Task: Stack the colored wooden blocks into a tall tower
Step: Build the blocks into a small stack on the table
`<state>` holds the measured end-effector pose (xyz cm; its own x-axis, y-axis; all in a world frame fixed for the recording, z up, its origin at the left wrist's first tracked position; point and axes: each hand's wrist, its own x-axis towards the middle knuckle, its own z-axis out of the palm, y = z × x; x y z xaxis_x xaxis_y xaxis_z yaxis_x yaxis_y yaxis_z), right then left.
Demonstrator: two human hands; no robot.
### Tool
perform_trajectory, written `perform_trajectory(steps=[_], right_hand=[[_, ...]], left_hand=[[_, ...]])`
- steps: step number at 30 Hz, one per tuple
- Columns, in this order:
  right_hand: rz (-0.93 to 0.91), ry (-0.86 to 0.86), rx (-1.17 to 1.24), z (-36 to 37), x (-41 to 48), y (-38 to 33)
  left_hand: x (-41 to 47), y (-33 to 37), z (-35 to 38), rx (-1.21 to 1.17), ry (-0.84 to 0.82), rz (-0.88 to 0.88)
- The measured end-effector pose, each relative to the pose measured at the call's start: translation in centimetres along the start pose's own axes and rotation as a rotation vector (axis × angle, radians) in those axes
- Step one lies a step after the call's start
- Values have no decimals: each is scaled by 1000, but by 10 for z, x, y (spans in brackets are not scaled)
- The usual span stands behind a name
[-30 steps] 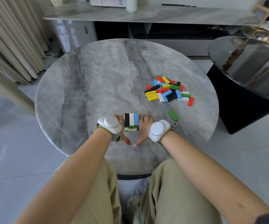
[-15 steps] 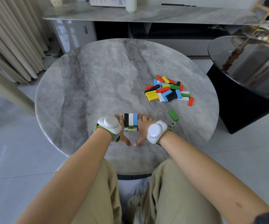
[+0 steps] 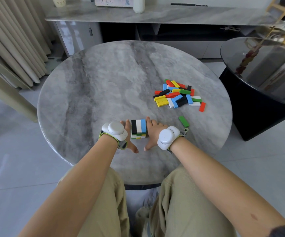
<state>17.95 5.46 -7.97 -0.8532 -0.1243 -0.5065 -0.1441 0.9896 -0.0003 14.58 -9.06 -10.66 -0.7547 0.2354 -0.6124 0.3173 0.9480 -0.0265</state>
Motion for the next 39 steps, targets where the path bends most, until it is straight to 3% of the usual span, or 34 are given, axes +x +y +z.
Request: perform_trajectory(steps=[21, 25, 28, 32, 39], right_hand=[[22, -29, 2, 5, -6, -12], [21, -51, 54, 6, -1, -9], [9, -51, 240, -4, 0, 0], [-66, 85, 480, -15, 2, 13], [-145, 159, 399, -19, 9, 12]], left_hand=[[-12, 6, -4, -9, -21, -25], [-13, 10, -6, -119, 61, -27], [-17, 8, -17, -200, 77, -25], [-21, -4, -35, -310, 203, 18], [-17, 1, -32, -308, 274, 120]])
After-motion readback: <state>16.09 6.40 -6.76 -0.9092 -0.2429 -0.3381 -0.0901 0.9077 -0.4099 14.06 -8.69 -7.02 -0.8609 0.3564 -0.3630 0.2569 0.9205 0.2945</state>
